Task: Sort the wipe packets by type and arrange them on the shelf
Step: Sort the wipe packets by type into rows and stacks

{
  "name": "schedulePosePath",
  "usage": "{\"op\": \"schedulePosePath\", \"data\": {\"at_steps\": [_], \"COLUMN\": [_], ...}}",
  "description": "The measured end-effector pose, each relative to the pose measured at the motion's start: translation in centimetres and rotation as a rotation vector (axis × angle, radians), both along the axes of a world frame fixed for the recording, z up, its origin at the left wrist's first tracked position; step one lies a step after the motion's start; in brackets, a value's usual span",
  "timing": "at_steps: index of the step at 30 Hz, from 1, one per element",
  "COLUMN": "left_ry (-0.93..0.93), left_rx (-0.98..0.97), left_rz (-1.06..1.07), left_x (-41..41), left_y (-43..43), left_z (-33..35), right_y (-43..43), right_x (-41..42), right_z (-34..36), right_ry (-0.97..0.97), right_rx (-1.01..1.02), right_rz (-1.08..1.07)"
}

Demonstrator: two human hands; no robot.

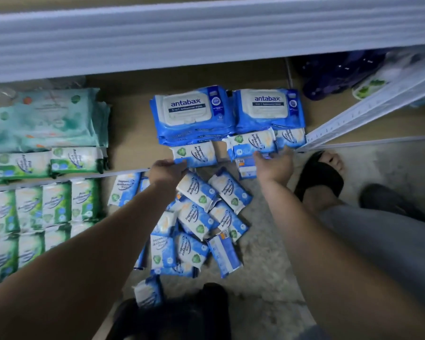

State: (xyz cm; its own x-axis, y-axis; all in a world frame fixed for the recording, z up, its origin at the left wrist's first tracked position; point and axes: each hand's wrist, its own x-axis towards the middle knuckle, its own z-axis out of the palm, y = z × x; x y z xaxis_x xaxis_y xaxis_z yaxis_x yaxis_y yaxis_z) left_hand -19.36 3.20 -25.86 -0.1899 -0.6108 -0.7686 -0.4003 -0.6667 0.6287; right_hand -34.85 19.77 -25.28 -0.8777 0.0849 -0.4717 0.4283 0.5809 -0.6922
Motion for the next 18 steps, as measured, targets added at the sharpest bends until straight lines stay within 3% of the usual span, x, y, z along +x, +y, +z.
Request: {"op": "schedulePosePath", "data": {"at_steps": [3,6,13,18], "left_ry": [-0.172,-0.181,-0.155,-0.114], "left_rx": [-0.155,-0.138,-0.093,-0.066], "left_rz": [-0.205,-0.129,-0.079,-0.125], "left_x": [-0.3,-0.6,-1.3,-1.4], "left_y": [0.0,0.1,0.5,0.3], "left_z": [-0.7,-0.9,-1.7,-2.3], "right_y": [0.2,0.1,-0.5,-1.6], "right_x": [1.5,1.9,2.0,0.7], "right_z": [-0.2,-0.8,-1.2,-1.2], "right_ry": [0.223,0.343,0.437,0.428], "right_rx": [0.164,0.339,0.611,0.651], "right_rz": [0.212,0.326,0.623,0.659]}}
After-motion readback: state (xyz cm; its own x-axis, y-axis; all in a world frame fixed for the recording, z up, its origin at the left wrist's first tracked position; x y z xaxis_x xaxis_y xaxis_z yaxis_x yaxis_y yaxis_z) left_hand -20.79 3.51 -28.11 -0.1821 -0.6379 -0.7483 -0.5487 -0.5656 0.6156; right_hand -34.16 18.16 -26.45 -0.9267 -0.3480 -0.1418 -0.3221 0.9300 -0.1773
